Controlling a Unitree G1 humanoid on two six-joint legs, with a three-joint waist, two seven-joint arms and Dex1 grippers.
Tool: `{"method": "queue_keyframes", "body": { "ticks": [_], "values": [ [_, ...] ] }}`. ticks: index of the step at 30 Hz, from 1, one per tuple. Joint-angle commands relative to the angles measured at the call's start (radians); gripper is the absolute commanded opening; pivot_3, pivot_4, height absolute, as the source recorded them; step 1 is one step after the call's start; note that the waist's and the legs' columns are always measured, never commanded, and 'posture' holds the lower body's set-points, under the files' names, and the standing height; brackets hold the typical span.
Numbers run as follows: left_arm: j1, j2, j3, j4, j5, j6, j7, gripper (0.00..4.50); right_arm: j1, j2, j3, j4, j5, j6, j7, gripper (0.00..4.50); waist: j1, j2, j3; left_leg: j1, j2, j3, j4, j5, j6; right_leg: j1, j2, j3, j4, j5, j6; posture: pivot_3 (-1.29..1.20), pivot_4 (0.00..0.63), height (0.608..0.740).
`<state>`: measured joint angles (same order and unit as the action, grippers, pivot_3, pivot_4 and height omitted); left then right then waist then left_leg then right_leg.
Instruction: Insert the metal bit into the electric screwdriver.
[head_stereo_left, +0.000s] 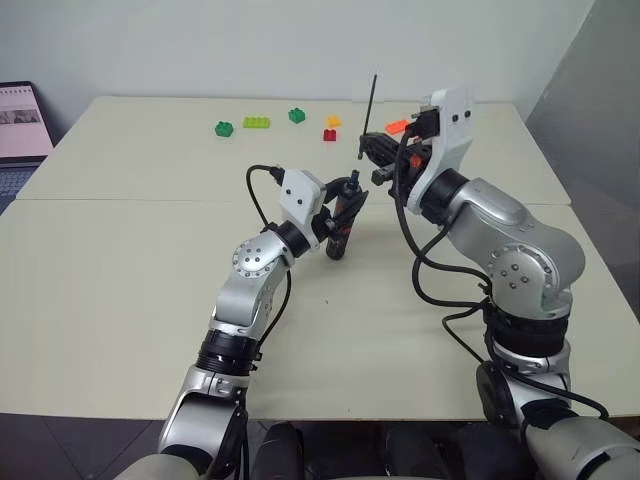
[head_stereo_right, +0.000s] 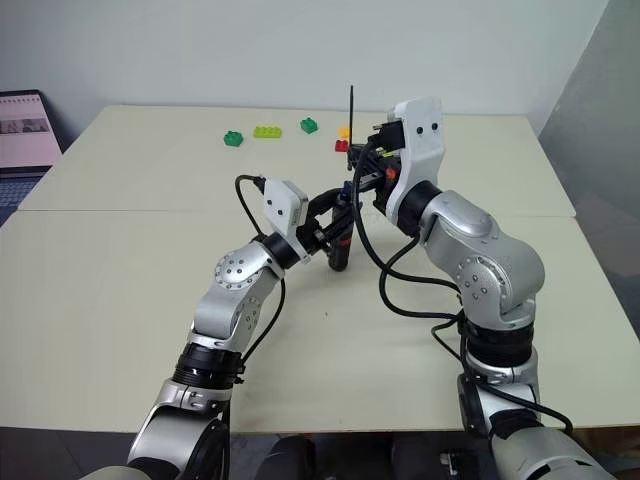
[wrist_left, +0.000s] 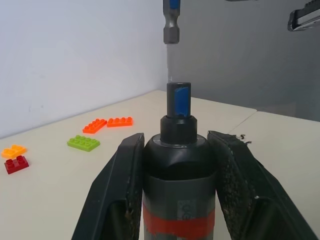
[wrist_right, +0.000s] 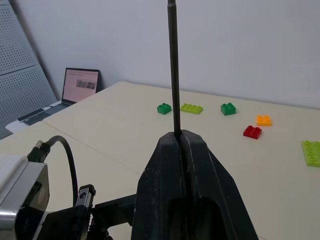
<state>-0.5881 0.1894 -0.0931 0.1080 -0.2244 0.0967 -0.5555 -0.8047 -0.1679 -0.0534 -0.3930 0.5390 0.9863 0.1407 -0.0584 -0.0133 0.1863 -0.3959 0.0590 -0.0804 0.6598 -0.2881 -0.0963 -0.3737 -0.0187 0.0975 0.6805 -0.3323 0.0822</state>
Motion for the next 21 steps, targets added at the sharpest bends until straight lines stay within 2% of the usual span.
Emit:
{"method": "queue_keyframes", "body": {
  "ticks": [1, 21],
  "values": [
    [0.003, 0.019, 0.022, -0.011, 0.028, -0.017, 0.026, 1.64, -0.008, 0.006, -0.003, -0.061, 0.007, 0.004, -0.018, 0.0, 0.0, 0.0, 0.0, 0.0, 0.0, 0.0, 0.0, 0.0, 0.0, 0.0, 0.0, 0.0, 0.0, 0.0, 0.0, 0.0, 0.15, 0.74],
    [-0.002, 0.016, 0.022, -0.002, 0.034, -0.036, 0.046, 1.64, 0.022, 0.082, 0.044, -0.083, -0.04, 0.004, -0.103, 0.0, 0.0, 0.0, 0.0, -0.001, 0.0, 0.0, 0.0, 0.0, 0.0, -0.001, 0.0, 0.0, 0.0, 0.0, 0.0, 0.0, 0.15, 0.74]
  ]
}}
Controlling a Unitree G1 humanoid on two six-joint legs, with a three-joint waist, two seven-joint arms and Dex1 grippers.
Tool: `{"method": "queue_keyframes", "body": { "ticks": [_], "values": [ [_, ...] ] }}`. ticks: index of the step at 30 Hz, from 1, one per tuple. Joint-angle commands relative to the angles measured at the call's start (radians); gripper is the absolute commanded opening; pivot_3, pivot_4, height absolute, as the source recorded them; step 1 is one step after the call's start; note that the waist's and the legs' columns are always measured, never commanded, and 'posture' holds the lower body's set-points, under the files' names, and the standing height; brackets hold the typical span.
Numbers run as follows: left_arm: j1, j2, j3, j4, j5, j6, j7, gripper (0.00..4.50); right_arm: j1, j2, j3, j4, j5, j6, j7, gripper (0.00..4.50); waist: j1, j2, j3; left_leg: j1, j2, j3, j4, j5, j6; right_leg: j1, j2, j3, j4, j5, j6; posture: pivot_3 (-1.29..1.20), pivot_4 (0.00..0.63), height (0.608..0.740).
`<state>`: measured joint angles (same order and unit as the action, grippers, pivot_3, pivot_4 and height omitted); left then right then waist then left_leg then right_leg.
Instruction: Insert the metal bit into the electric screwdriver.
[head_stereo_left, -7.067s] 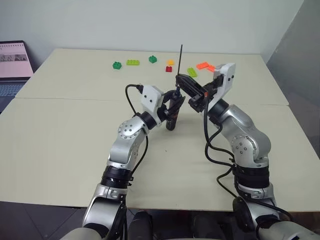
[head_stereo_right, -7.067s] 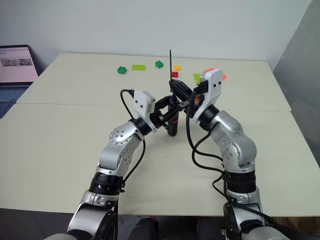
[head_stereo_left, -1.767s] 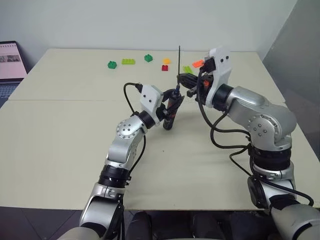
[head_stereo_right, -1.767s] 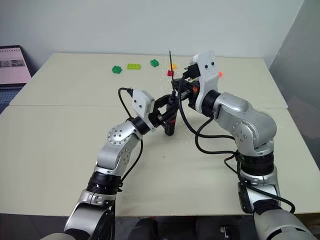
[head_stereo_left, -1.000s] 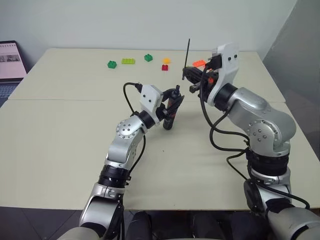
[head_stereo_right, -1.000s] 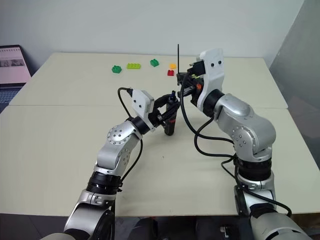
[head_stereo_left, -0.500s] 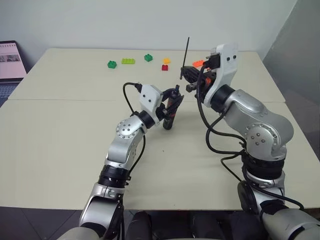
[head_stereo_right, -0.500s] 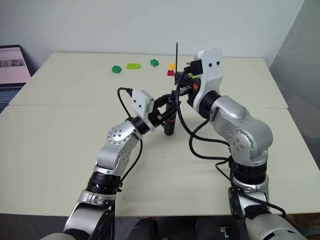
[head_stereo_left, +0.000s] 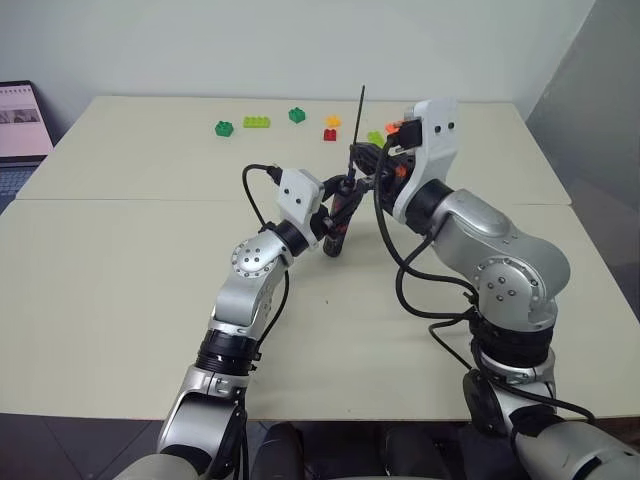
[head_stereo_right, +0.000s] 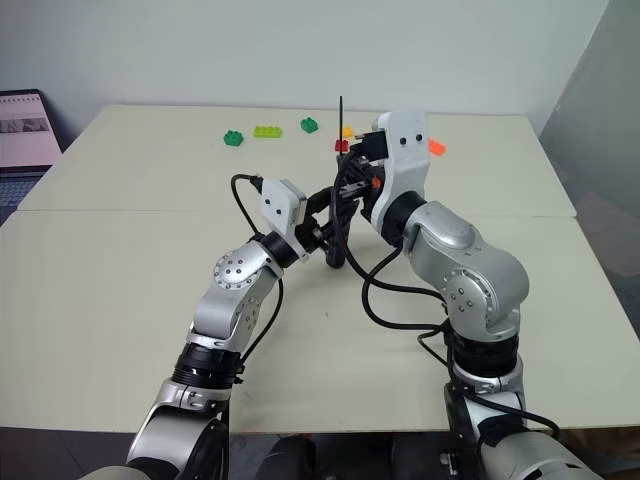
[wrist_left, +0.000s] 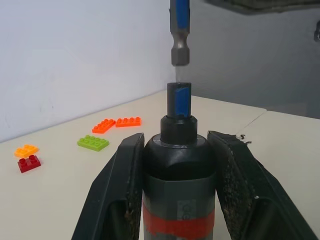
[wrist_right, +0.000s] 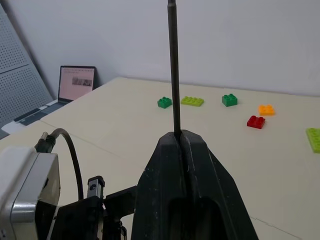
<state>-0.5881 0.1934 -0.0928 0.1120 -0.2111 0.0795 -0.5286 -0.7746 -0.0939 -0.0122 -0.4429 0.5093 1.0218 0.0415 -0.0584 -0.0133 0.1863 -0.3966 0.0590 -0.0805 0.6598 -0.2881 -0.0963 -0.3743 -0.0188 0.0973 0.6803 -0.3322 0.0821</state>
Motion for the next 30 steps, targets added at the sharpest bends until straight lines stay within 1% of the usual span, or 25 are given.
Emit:
{"method": "queue_keyframes", "body": {
  "ticks": [1, 30],
  "values": [
    [-0.002, 0.012, 0.022, -0.006, 0.021, -0.018, 0.02, 1.64, -0.007, 0.009, 0.004, -0.031, -0.016, -0.036, -0.005, 0.0, 0.0, 0.0, 0.0, 0.0, 0.0, 0.0, 0.0, 0.0, 0.0, 0.0, 0.0, 0.0, 0.0, 0.0, 0.0, 0.0, 0.15, 0.74],
    [0.006, 0.01, 0.02, -0.02, 0.015, -0.01, 0.028, 1.64, 0.014, 0.047, 0.019, -0.005, -0.059, -0.079, 0.009, 0.0, 0.0, 0.0, 0.0, 0.0, 0.0, 0.0, 0.0, 0.0, 0.0, 0.0, 0.0, 0.0, 0.0, 0.0, 0.0, 0.0, 0.15, 0.74]
  ]
}}
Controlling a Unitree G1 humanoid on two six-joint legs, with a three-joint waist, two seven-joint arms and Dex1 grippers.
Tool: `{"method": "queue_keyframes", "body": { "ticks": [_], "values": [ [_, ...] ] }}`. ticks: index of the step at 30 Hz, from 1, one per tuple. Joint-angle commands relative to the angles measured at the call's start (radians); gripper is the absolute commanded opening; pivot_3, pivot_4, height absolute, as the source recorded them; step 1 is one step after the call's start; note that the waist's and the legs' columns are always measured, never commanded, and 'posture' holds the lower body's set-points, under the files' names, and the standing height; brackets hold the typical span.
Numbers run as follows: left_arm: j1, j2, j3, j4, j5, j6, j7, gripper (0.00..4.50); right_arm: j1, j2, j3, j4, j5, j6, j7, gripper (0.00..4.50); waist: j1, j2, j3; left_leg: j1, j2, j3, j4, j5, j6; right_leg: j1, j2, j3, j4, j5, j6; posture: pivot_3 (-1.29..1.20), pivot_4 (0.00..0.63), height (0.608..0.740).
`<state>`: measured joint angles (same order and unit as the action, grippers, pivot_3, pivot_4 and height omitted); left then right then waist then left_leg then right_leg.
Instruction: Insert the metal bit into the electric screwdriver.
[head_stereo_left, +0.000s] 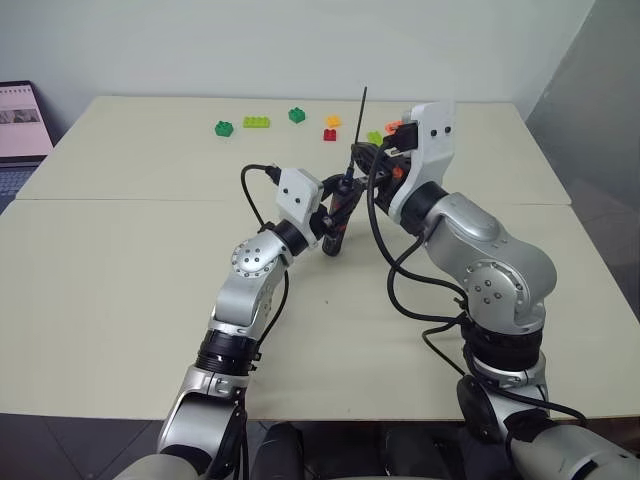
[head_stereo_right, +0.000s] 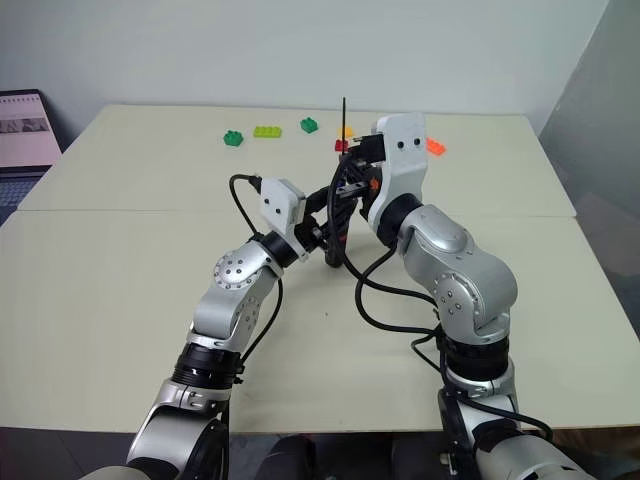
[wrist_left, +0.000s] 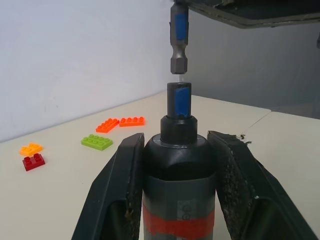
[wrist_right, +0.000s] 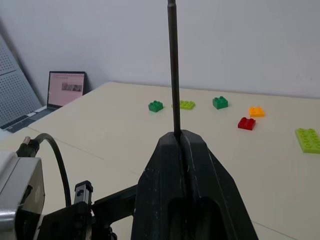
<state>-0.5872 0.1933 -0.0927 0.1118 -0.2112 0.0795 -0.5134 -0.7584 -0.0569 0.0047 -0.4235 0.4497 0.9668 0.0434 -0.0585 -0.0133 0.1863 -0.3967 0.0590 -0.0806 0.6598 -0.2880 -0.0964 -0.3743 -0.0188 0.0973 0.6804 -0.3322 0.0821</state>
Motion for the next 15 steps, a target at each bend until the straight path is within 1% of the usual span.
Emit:
{"method": "queue_keyframes", "body": {
  "ticks": [1, 11, 15],
  "values": [
    [0.005, 0.01, 0.019, -0.02, 0.015, -0.01, 0.013, 1.64, -0.001, 0.012, 0.003, -0.025, 0.001, -0.024, 0.006, 0.0, 0.0, 0.0, 0.0, 0.0, 0.0, 0.0, 0.0, 0.0, 0.0, 0.0, 0.0, 0.0, 0.0, 0.0, 0.0, 0.0, 0.15, 0.74],
    [0.003, 0.009, 0.019, -0.018, 0.014, -0.01, 0.012, 1.64, 0.013, 0.023, 0.01, -0.03, -0.005, -0.023, -0.005, 0.0, 0.0, 0.0, 0.0, 0.0, 0.0, 0.0, 0.0, 0.0, 0.0, 0.0, 0.0, 0.0, 0.0, 0.0, 0.0, 0.0, 0.15, 0.74],
    [0.004, 0.01, 0.019, -0.018, 0.014, -0.01, 0.012, 1.64, -0.003, 0.033, -0.002, -0.036, -0.002, -0.035, -0.011, 0.0, 0.0, 0.0, 0.0, 0.0, 0.0, 0.0, 0.0, 0.0, 0.0, 0.0, 0.0, 0.0, 0.0, 0.0, 0.0, 0.0, 0.15, 0.74]
  ]
}}
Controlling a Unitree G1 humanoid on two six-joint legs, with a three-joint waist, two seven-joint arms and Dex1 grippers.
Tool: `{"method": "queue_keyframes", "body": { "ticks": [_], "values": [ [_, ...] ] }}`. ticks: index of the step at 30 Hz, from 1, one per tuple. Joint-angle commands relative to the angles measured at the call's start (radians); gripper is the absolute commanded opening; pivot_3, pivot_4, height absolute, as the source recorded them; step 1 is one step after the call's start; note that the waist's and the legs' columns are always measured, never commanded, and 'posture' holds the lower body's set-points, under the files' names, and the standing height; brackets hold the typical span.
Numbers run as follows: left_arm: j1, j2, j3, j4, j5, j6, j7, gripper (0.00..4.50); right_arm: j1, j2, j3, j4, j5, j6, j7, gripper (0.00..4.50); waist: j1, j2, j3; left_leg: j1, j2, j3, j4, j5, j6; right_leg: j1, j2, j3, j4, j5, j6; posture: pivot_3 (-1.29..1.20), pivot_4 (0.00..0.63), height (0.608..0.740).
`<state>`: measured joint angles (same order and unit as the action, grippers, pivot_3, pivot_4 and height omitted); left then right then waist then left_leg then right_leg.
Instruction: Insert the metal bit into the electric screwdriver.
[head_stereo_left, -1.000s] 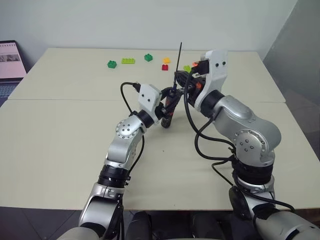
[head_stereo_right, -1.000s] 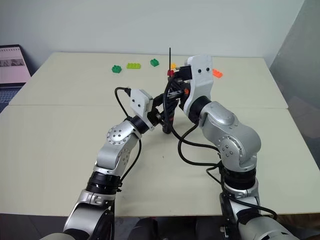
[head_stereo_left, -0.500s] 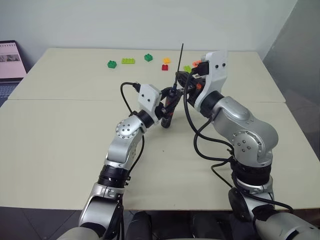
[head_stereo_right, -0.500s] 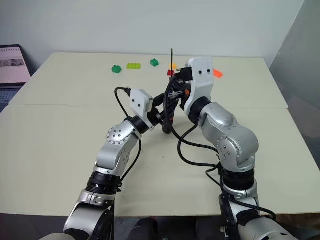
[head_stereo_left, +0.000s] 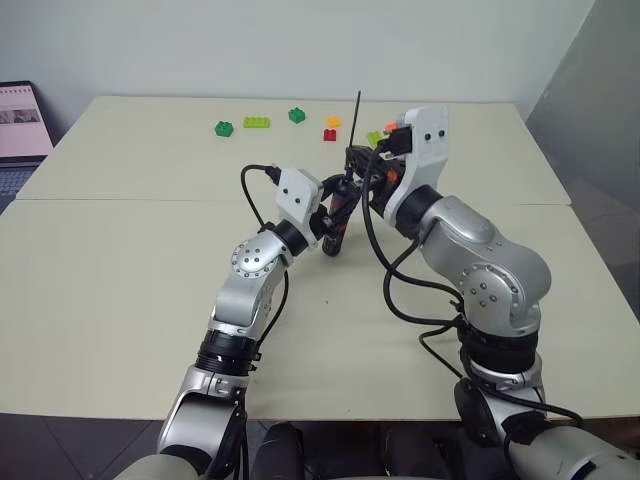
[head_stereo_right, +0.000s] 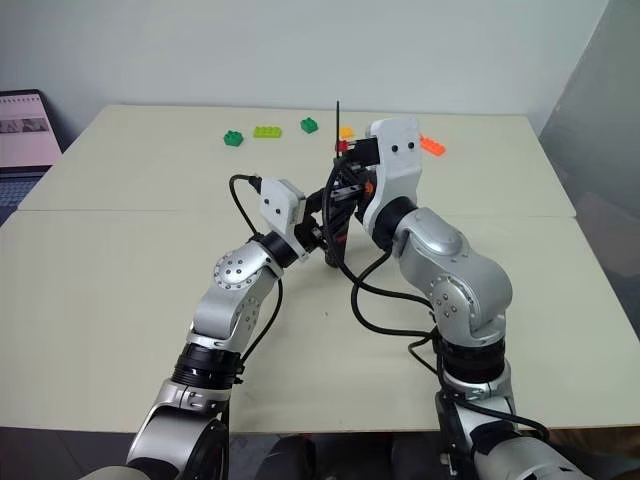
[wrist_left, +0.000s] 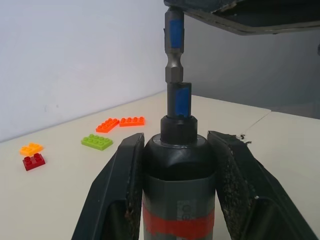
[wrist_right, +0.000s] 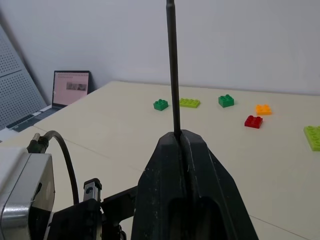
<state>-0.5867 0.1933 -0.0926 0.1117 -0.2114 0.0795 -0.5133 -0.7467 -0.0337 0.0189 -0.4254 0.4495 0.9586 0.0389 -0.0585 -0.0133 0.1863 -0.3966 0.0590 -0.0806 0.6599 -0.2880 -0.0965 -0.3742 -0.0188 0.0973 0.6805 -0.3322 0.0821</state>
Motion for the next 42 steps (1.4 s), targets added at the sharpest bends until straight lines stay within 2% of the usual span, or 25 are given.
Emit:
{"method": "queue_keyframes", "body": {
  "ticks": [1, 30, 42],
  "values": [
    [0.004, 0.01, 0.019, -0.017, 0.015, -0.01, 0.012, 1.64, -0.016, 0.011, -0.018, -0.035, -0.002, -0.028, -0.008, 0.0, 0.0, 0.0, 0.0, 0.0, 0.0, 0.0, 0.0, 0.0, 0.0, 0.0, 0.0, 0.0, 0.0, 0.0, 0.0, 0.0, 0.15, 0.74],
    [0.003, 0.01, 0.019, -0.016, 0.015, -0.014, 0.01, 1.64, 0.02, 0.022, 0.005, -0.046, -0.028, -0.018, -0.034, 0.0, 0.0, 0.0, 0.0, 0.0, 0.0, 0.0, 0.0, 0.0, 0.0, 0.0, 0.0, 0.0, 0.0, 0.0, 0.0, 0.0, 0.15, 0.74],
    [0.002, 0.008, 0.016, -0.011, 0.017, -0.022, 0.008, 1.64, -0.016, 0.059, -0.026, -0.06, -0.012, 0.111, -0.083, 0.0, 0.0, 0.0, 0.0, 0.0, 0.0, 0.0, 0.0, 0.0, 0.0, 0.0, 0.0, 0.0, 0.001, 0.0, 0.0, 0.0, 0.15, 0.74]
  ]
}}
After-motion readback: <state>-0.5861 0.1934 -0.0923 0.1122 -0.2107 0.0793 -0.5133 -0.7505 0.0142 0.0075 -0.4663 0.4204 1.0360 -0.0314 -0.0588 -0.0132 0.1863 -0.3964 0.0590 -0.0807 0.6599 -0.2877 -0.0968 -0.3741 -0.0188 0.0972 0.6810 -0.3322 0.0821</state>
